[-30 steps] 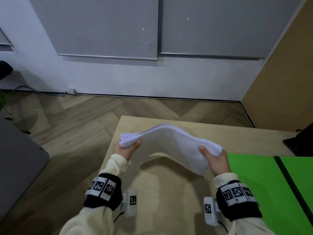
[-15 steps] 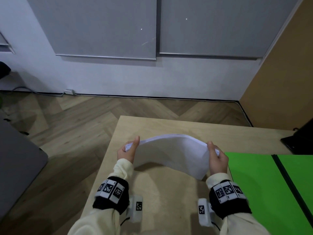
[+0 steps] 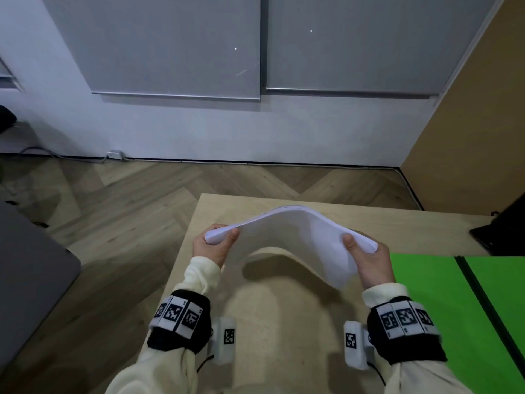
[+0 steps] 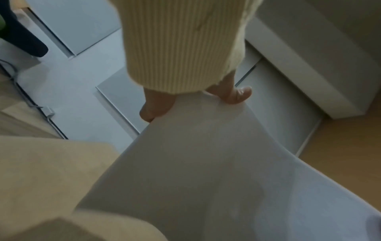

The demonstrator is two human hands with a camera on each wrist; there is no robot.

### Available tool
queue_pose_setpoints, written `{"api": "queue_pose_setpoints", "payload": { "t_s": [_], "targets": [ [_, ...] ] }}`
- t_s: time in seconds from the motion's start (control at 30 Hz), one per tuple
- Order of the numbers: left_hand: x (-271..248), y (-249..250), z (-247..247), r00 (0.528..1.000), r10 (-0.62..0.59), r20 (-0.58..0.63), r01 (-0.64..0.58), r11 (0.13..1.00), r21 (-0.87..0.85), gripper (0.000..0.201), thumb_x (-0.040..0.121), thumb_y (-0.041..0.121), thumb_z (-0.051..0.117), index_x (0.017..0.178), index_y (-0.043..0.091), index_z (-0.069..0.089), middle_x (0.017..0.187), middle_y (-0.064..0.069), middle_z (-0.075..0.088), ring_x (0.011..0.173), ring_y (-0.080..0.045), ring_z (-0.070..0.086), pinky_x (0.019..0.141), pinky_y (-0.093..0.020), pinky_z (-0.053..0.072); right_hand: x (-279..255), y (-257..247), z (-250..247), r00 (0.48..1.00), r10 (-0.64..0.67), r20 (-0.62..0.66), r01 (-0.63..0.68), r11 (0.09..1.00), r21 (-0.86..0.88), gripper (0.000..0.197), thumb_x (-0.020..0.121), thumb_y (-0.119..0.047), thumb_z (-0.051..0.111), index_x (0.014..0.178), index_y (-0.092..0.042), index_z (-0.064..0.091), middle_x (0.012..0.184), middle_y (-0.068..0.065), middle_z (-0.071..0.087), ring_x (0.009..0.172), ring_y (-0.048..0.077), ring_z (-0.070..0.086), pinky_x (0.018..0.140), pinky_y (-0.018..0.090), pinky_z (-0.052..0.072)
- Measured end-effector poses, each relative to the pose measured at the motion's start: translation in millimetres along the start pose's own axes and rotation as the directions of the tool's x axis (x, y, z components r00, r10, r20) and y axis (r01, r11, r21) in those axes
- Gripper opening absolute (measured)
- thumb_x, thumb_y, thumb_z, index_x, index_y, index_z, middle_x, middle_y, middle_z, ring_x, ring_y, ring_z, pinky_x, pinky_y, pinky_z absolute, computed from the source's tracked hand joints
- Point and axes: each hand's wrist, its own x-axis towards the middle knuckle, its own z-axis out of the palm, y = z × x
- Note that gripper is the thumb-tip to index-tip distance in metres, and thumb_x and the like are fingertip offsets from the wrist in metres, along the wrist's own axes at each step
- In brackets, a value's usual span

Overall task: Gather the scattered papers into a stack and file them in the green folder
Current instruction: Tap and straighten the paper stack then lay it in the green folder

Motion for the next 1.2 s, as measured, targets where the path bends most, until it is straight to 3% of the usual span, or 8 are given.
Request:
{"api": "queue_pose_setpoints", "payload": {
  "t_s": [0.2,0.33,0.47,0.6,0.73,0.9,1.07,1.2],
  "targets": [
    [5.4,-9.9,-10.2,0.994,-0.063,0.088,0.059,0.997,0.056,0.014,0.074,0.008,0.076,0.076,0.018,0.068,0.076,0.008,0.068,0.077,-0.014,0.061,0.057,-0.001,0.047,5.5,26.3,-4.3,0.991,0.012,0.13,-0.002,0.997,-0.077,0.017,0.083,-0.012,0.067,0.086,-0.028,0.073,0.082,-0.017,0.075,0.087,0.005,0.067,0.081,0.019,0.048],
    [11.3,-1.3,-10.2,1.0,0.0,0.019,-0.006,0.955,0.297,0.019,0.066,0.031,0.081,0.079,0.025,0.069,0.079,0.015,0.072,0.096,-0.023,0.064,0.079,-0.011,0.051,9.7,27.2,-3.5,0.997,0.001,0.082,0.008,0.994,-0.113,0.025,0.085,-0.007,0.063,0.078,-0.03,0.07,0.066,-0.027,0.071,0.076,0.008,0.063,0.067,0.004,0.049],
    [-3.5,34.5,10.6,0.894,0.355,0.272,-0.402,0.372,0.837,0.056,0.059,0.069,0.059,0.105,0.039,0.066,0.118,0.023,0.062,0.133,-0.015,0.043,0.111,-0.043,0.01,6.5,-12.2,11.2,0.964,-0.116,0.24,0.163,0.969,-0.187,0.028,0.084,-0.005,0.063,0.074,-0.03,0.07,0.069,-0.027,0.072,0.069,-0.01,0.062,0.069,0.007,0.047],
    [-25.6,65.7,49.6,0.746,0.285,0.602,-0.663,0.226,0.714,0.045,0.073,0.06,0.051,0.109,0.034,0.063,0.108,0.012,0.07,0.125,-0.013,0.053,0.115,-0.046,0.008,-3.1,-62.7,32.0,0.872,-0.227,0.434,0.331,0.926,-0.181,0.017,0.083,-0.007,0.064,0.084,-0.019,0.077,0.085,-0.006,0.077,0.086,0.007,0.07,0.079,0.017,0.05],
    [-29.6,75.2,60.3,0.761,0.367,0.535,-0.648,0.376,0.663,0.032,0.075,0.045,0.05,0.076,0.018,0.066,0.068,-0.006,0.073,0.08,-0.027,0.067,0.105,-0.028,0.03,-10.8,-93.3,30.9,0.875,-0.327,0.358,0.386,0.916,-0.106,0.014,0.084,-0.014,0.065,0.091,-0.012,0.076,0.086,0.008,0.076,0.082,0.013,0.067,0.075,0.025,0.05],
    [-17.8,72.7,40.0,0.919,0.219,0.329,-0.306,0.921,0.242,0.008,0.064,0.033,0.069,0.067,0.026,0.072,0.057,0.015,0.065,0.065,-0.007,0.059,0.068,-0.025,0.051,-3.5,-88.1,-4.5,0.91,-0.303,0.282,0.373,0.897,-0.238,0.011,0.082,-0.02,0.068,0.089,-0.017,0.076,0.079,0.002,0.076,0.072,0.014,0.065,0.069,0.028,0.051],
    [-9.0,75.2,27.4,0.962,0.195,0.192,-0.203,0.979,0.025,0.014,0.078,-0.004,0.068,0.078,0.01,0.066,0.041,0.021,0.06,0.039,0.01,0.05,0.046,-0.007,0.046,2.4,-82.7,-21.0,0.941,-0.316,0.118,0.33,0.934,-0.138,0.005,0.075,-0.027,0.072,0.08,-0.029,0.07,0.072,-0.019,0.073,0.067,0.0,0.063,0.071,0.024,0.052],
    [-5.0,68.0,28.1,0.977,0.192,0.089,-0.186,0.98,-0.071,0.01,0.072,0.018,0.072,0.067,0.021,0.064,0.051,0.014,0.065,0.05,0.001,0.055,0.052,-0.015,0.049,-1.4,-86.2,-0.4,0.966,-0.252,0.064,0.217,0.917,0.335,0.035,0.064,-0.033,0.074,0.094,-0.017,0.065,0.082,-0.011,0.077,0.077,0.003,0.069,0.072,0.02,0.057]
  ]
}}
